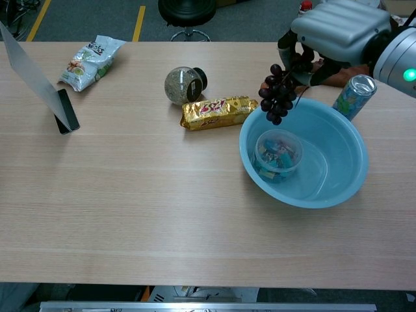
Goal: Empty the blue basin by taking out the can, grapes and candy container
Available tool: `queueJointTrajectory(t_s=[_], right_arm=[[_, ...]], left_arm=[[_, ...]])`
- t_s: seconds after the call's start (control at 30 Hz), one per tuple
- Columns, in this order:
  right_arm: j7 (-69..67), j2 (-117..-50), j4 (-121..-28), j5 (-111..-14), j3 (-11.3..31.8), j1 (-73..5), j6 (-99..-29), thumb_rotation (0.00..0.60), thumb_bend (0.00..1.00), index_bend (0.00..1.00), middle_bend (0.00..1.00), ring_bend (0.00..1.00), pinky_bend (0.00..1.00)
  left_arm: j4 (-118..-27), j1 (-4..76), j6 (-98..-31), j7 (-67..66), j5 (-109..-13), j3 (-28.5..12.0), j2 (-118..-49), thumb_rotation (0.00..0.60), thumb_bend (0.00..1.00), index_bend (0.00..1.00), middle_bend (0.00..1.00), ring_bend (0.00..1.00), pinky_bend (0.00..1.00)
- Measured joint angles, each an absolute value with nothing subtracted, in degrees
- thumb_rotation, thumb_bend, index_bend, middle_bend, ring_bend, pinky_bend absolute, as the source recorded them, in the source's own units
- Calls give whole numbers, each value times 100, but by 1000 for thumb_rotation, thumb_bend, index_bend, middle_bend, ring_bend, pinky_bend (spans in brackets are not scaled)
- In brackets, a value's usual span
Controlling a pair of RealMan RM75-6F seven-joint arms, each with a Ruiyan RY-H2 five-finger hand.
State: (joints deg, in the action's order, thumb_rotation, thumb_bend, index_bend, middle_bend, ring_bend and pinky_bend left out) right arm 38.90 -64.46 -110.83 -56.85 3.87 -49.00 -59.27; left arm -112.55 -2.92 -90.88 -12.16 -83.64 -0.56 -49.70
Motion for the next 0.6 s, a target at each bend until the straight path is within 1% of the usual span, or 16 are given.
queueJointTrajectory(t_s=[0.17, 0.3, 0.6], right_arm=[[3925, -6522, -10873, -5175, 648, -5094, -5873, 600, 409, 605, 538, 534, 720], [4102, -6717, -10641, -4705, 816, -5372, -5755, 600, 409, 605, 538, 534, 720], [4530, -7295, -10092, -3763, 980, -5937, -5553, 600, 402, 605, 538, 533, 720]], left_arm=[[-11290, -265, -9044, -1278, -8348, -59, -4972, 600, 270, 291, 245, 206, 170], [-11327, -250, -9039, -1334, -8353, -66, -4980, 600, 270, 291, 244, 207, 170], [-11337, -278, -9058, -1354, -8285, -60, -4979, 600, 270, 291, 244, 206, 170]])
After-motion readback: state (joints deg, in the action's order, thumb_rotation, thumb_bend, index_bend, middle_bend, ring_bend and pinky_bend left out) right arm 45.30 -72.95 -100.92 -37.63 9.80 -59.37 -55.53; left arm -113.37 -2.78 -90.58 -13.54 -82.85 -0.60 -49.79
